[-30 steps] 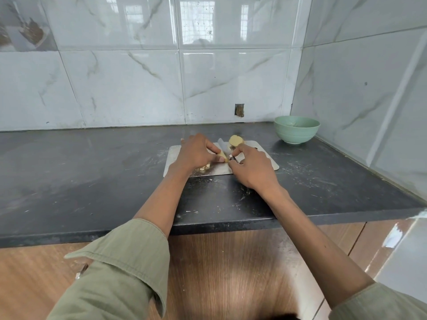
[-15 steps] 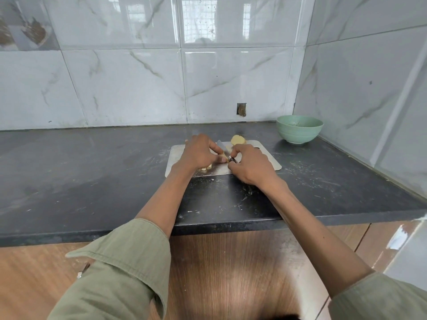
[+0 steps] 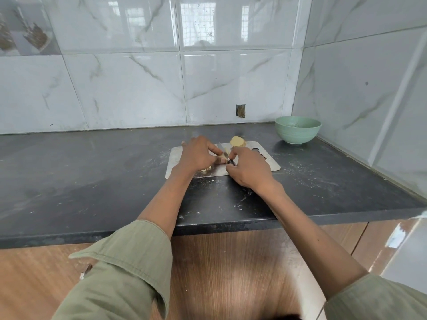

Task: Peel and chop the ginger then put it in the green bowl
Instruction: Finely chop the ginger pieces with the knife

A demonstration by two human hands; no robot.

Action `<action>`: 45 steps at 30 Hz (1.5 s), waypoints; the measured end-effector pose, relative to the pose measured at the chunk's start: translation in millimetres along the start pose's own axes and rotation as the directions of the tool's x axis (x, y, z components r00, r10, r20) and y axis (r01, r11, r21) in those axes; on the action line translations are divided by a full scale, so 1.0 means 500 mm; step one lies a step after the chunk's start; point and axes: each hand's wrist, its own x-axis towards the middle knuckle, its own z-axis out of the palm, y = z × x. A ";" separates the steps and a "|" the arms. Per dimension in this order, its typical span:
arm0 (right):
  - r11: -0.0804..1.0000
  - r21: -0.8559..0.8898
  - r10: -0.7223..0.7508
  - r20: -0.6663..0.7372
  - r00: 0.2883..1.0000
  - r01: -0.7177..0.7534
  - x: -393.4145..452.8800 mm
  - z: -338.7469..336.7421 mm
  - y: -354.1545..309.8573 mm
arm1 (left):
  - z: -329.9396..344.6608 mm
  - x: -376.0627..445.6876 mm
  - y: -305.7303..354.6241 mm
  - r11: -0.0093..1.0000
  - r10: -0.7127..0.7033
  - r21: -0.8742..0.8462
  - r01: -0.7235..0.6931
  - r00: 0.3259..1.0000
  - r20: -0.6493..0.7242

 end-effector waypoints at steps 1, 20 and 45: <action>1.000 -0.002 0.002 -0.001 1.000 -0.002 -0.002 0.000 0.003 | 0.000 -0.001 0.001 1.000 -0.002 0.017 0.002 1.000 -0.004; 0.998 0.011 -0.055 -0.077 0.996 0.056 -0.018 0.007 0.011 | -0.008 -0.001 0.001 0.998 -0.027 -0.054 0.028 0.999 0.022; 1.000 0.013 0.020 0.014 1.000 -0.020 0.001 0.007 -0.002 | 0.002 0.011 -0.012 0.998 -0.034 0.048 0.033 0.999 0.023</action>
